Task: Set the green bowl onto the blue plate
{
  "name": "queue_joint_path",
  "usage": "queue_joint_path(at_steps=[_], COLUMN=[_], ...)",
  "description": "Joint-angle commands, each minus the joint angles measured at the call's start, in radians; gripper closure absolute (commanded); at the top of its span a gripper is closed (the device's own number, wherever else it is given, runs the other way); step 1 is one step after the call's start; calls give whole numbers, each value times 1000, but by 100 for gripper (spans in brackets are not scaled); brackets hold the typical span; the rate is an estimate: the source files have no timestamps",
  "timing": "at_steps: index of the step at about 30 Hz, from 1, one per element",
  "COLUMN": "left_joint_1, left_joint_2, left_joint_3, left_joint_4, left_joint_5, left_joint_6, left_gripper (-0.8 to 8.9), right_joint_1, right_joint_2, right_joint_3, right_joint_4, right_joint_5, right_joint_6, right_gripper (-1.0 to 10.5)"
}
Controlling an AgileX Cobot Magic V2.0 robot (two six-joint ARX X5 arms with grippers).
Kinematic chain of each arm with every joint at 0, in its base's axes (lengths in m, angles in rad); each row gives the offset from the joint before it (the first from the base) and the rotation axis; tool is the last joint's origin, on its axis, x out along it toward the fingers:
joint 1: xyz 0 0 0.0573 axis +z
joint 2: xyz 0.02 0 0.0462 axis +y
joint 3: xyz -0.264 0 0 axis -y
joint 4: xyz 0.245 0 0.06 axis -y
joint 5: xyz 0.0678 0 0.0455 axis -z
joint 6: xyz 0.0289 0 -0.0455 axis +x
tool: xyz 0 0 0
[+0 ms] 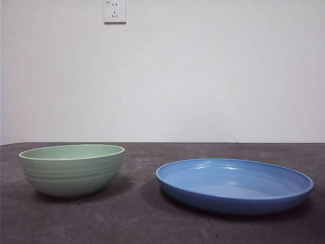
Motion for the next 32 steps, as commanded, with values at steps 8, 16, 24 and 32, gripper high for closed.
queue_joint_path(at_steps=[8, 16, 24, 32], left_joint_1=[-1, -1, -1, -1], left_joint_2=[14, 94, 264, 466], left_joint_3=[32, 112, 278, 538], left_joint_4=[-6, -5, -46, -225], left_joint_5=[-2, 5, 97, 247], left_joint_6=[-71, -120, -174, -163], left_gripper=[796, 796, 796, 796], right_joint_1=[0, 0, 18, 41], right_joint_2=[0, 22, 158, 340], right_joint_3=[55, 178, 342, 555], right_joint_4=[-2, -63, -119, -312], right_joint_5=[-42, -42, -141, -282], right_joint_6=[126, 195, 239, 236], right_gripper=[934, 935, 935, 935])
